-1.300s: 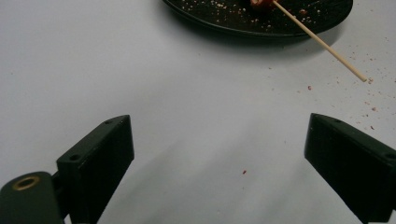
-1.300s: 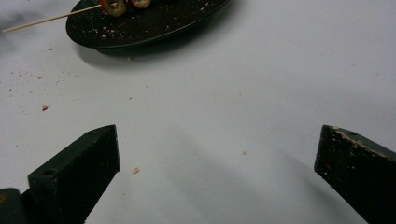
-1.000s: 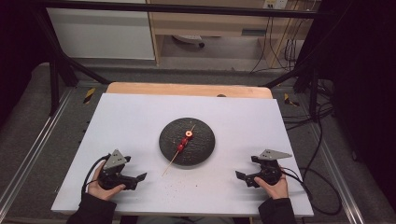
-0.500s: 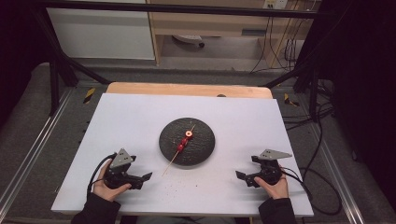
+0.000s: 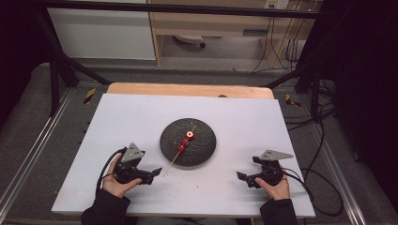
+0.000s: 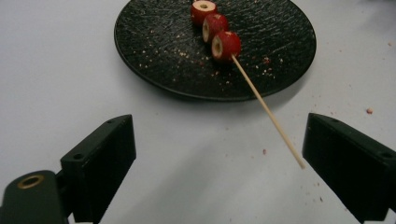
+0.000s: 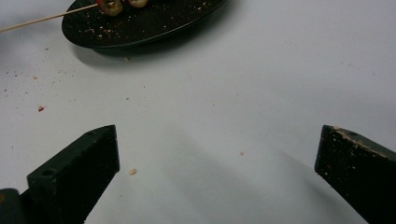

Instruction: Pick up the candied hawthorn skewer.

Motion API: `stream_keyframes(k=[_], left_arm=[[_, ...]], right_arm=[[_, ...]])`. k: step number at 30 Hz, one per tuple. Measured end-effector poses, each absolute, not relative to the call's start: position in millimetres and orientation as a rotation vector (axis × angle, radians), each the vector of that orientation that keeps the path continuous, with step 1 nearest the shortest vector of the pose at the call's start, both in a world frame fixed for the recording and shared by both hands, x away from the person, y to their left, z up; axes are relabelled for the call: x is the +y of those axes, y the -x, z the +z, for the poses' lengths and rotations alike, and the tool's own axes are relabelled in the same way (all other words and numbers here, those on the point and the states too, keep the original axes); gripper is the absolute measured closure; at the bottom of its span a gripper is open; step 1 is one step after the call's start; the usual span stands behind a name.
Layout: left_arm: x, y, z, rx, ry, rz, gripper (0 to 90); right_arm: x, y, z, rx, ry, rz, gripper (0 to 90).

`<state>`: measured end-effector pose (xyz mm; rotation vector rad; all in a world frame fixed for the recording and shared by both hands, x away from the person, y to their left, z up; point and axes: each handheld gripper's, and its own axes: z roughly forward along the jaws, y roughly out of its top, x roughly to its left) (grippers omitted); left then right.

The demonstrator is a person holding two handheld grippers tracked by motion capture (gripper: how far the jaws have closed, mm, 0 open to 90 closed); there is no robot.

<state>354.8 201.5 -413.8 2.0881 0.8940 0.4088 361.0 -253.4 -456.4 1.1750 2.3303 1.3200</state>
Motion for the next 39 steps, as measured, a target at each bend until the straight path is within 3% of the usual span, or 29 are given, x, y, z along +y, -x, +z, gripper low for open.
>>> stream_keyframes(k=[14, 21, 24, 30, 39], left_arm=[[160, -382, -414, 0.949, -2.161, 0.4, 20.2], [141, -391, -415, 0.975, -2.208, 0.398, 33.5], [135, -394, -416, 0.987, -2.228, 0.394, 45.5], [124, -396, -419, 1.011, -2.252, 0.4, 59.4], [114, -397, -424, 1.038, -2.273, 0.433, 72.1]], right_arm=[[-253, -361, -456, 2.332, -1.176, 1.315, 1.0], [-253, -361, -456, 2.332, -1.18, 1.314, 1.0], [-253, -361, -456, 2.333, -1.179, 1.315, 1.0], [-254, -361, -456, 2.331, -1.174, 1.317, 1.0], [-253, -361, -456, 2.332, -1.177, 1.318, 1.1]])
